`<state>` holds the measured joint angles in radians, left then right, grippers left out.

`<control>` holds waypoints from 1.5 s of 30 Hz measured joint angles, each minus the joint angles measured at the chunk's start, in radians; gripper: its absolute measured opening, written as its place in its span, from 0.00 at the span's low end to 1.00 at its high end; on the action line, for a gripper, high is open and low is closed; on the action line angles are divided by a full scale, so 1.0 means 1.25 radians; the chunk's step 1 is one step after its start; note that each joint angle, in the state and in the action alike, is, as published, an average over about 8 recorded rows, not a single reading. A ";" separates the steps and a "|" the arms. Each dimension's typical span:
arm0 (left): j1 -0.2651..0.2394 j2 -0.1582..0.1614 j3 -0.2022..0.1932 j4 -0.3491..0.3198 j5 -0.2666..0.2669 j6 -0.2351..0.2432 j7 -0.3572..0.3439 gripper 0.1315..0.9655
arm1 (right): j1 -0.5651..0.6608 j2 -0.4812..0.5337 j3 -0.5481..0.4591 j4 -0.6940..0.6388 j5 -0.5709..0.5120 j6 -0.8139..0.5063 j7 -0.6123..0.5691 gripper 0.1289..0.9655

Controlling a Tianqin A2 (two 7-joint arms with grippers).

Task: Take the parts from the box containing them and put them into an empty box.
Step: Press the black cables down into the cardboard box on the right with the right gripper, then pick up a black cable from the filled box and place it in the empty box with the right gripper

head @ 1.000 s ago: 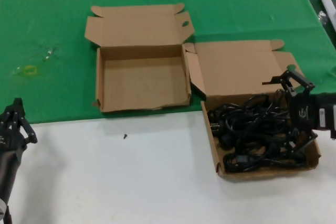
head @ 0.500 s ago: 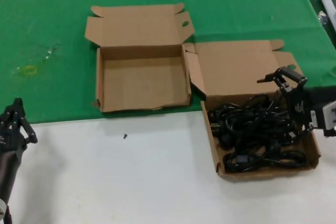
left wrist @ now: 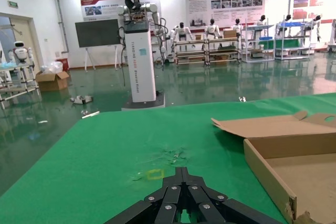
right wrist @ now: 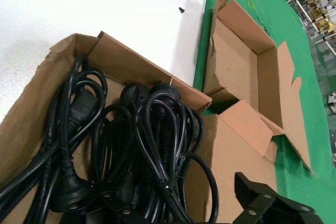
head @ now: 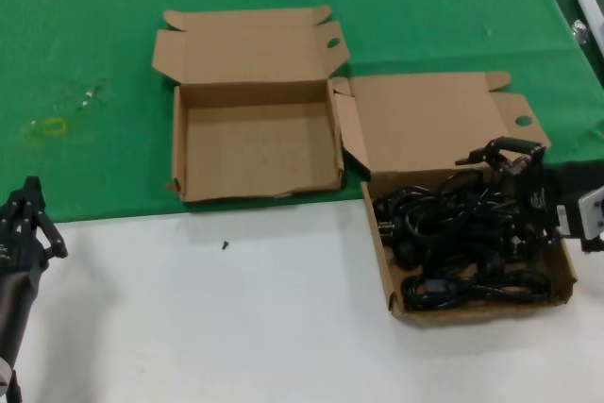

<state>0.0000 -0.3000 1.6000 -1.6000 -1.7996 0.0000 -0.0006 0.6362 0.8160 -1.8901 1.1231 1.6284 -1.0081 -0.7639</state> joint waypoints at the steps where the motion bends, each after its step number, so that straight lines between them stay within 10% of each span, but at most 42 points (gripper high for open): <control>1: 0.000 0.000 0.000 0.000 0.000 0.000 0.000 0.01 | -0.003 0.001 0.000 0.003 0.000 0.000 0.002 0.76; 25: 0.000 0.000 0.000 0.000 0.000 0.000 0.000 0.01 | -0.047 0.014 0.002 0.066 -0.004 0.022 0.066 0.20; 45: 0.000 0.000 0.000 0.000 0.000 0.000 0.000 0.01 | -0.007 0.055 0.018 0.171 -0.003 0.010 0.229 0.07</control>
<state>0.0000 -0.3000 1.6001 -1.6000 -1.7995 0.0000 -0.0003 0.6273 0.8849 -1.8677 1.3371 1.6250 -0.9961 -0.4772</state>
